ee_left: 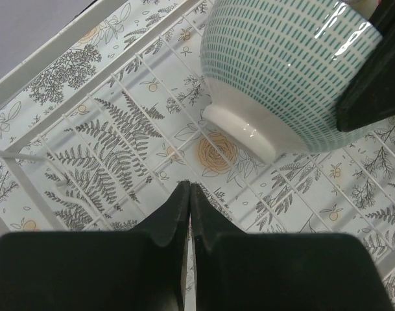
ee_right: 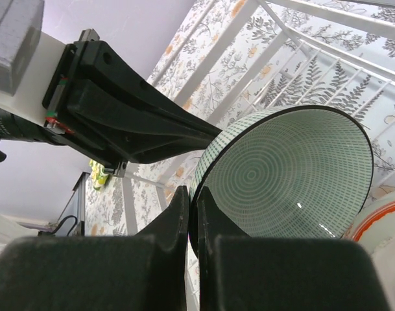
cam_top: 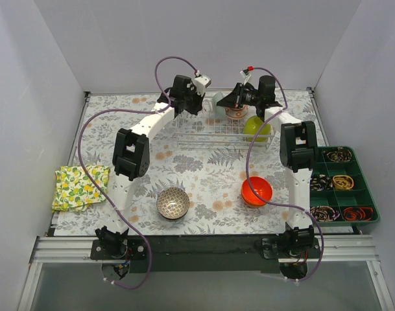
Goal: Load the bowls into the dish rack
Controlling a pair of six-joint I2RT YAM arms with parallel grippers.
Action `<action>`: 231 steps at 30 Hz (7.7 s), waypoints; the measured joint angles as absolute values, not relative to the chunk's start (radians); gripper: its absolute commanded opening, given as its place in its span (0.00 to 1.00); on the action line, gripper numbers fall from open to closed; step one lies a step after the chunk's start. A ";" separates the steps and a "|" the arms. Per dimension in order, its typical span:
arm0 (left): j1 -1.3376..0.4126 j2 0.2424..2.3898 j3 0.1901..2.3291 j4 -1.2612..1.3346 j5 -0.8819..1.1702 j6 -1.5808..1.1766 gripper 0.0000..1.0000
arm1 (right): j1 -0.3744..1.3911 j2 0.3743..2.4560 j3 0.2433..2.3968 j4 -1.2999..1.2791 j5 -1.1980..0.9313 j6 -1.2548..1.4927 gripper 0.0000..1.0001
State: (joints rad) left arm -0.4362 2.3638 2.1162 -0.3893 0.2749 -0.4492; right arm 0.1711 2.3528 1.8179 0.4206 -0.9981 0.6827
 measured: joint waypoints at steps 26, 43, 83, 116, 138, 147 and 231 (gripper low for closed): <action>-0.482 2.452 2.205 -0.249 0.328 -0.546 0.00 | 0.123 2.363 1.818 0.325 -0.966 0.547 0.37; -0.509 2.549 2.257 -0.208 0.334 -0.580 0.00 | 0.045 2.303 1.825 0.222 -0.875 0.440 0.33; -0.485 2.535 2.272 -0.096 0.337 -0.639 0.55 | 0.186 2.196 1.943 -0.255 -0.641 -0.320 0.49; -0.421 2.278 1.939 -0.157 0.368 -0.668 0.73 | 0.267 2.258 1.977 -0.311 -0.403 -0.439 0.01; -0.424 2.279 1.924 -0.128 0.427 -0.690 0.55 | 0.109 2.256 1.886 -0.024 -0.714 0.323 0.01; -0.450 2.432 2.095 -0.081 0.434 -0.699 0.00 | 0.063 2.255 1.820 0.093 -0.769 0.425 0.01; -0.461 2.344 1.831 -0.031 0.295 -0.678 0.00 | 0.102 2.233 1.935 -0.200 -0.291 -0.101 0.01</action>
